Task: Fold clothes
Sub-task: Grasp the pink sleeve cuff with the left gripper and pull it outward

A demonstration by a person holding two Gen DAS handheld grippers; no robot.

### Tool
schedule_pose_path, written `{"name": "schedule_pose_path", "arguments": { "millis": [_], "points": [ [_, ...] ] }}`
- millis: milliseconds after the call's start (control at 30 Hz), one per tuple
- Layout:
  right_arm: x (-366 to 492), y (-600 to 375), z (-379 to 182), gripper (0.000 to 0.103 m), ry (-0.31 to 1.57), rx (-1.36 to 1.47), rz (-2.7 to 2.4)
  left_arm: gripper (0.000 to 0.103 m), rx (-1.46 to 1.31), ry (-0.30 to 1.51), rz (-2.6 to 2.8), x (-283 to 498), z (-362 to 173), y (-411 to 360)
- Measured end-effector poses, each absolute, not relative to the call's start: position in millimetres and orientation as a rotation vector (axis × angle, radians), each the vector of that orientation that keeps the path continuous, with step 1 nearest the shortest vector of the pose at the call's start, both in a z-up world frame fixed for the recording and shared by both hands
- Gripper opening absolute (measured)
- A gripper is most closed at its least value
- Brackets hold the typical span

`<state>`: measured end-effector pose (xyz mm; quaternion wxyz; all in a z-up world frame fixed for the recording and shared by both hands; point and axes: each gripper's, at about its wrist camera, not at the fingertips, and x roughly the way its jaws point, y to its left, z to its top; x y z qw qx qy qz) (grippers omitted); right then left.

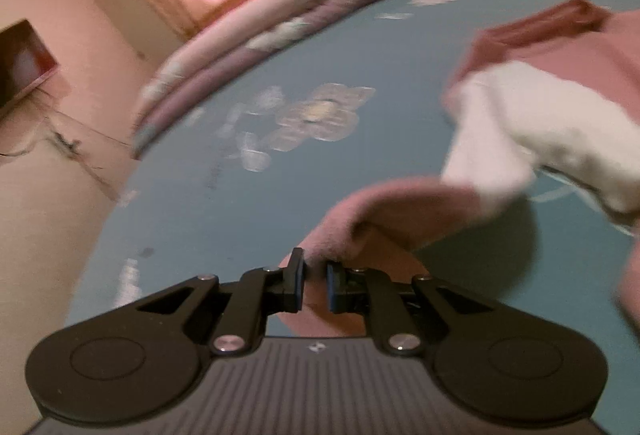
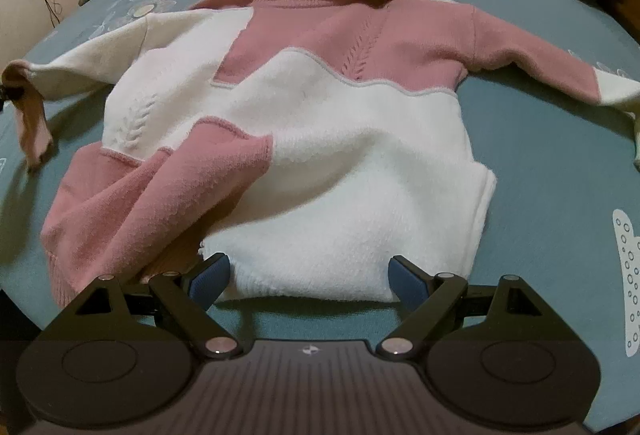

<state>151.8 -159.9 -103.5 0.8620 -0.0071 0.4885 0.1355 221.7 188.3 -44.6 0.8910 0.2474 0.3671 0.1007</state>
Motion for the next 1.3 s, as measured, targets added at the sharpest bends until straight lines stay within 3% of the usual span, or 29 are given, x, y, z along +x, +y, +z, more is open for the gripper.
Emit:
{"name": "schedule_pose_path", "arguments": {
  "millis": [267, 567, 1300],
  "points": [
    [152, -159, -100, 0.090, 1.019, -0.016, 0.271, 0.009, 0.594, 0.736, 0.371, 287, -25, 224],
    [155, -165, -98, 0.090, 1.018, -0.022, 0.232, 0.009, 0.507, 0.682, 0.448, 342, -13, 233],
    [153, -170, -96, 0.090, 1.008, -0.012, 0.238, 0.014, 0.356, 0.836, 0.057, 292, -62, 171]
  ]
}}
